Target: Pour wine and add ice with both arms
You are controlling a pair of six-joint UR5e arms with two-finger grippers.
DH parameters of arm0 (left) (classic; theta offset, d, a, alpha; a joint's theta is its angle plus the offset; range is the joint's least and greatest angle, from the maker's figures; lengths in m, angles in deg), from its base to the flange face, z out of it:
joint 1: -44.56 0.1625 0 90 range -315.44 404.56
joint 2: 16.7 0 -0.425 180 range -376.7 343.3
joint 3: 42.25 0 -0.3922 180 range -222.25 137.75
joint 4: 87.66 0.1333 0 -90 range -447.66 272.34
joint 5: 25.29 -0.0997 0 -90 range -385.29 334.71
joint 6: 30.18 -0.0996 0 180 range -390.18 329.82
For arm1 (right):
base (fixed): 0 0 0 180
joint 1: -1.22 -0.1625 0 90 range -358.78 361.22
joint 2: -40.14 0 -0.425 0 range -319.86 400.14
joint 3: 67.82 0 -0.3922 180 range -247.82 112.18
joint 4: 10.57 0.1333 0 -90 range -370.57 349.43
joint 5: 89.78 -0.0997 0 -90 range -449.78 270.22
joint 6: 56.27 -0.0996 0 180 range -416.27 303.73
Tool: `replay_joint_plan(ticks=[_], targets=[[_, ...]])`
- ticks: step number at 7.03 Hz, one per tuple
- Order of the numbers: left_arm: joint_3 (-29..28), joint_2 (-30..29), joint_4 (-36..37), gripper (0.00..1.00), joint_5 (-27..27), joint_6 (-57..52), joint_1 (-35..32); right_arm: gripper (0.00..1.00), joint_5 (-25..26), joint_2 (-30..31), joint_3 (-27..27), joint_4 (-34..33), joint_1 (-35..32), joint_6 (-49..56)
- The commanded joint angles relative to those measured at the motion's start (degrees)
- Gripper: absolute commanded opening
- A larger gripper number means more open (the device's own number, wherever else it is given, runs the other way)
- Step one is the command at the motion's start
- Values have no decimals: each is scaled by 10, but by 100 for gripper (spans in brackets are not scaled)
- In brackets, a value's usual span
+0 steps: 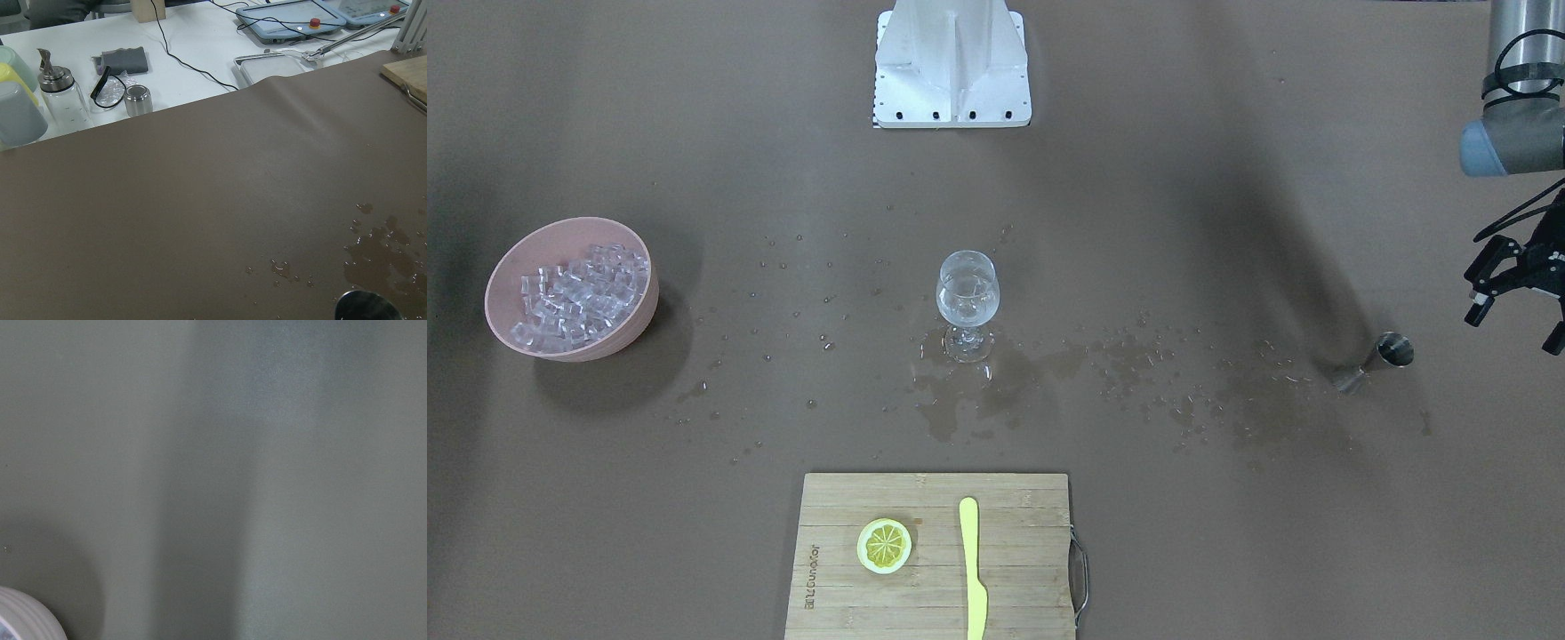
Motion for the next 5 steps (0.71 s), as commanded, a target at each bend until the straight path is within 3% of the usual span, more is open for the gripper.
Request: replay_joint_plan(ticks=[1, 5], targets=[[-21, 7, -33, 99, -3, -6, 3, 100, -1, 0, -1, 0, 1, -4], [-28, 11, -71, 99, -7, 0, 10, 100, -1, 0, 1, 0, 4, -5]])
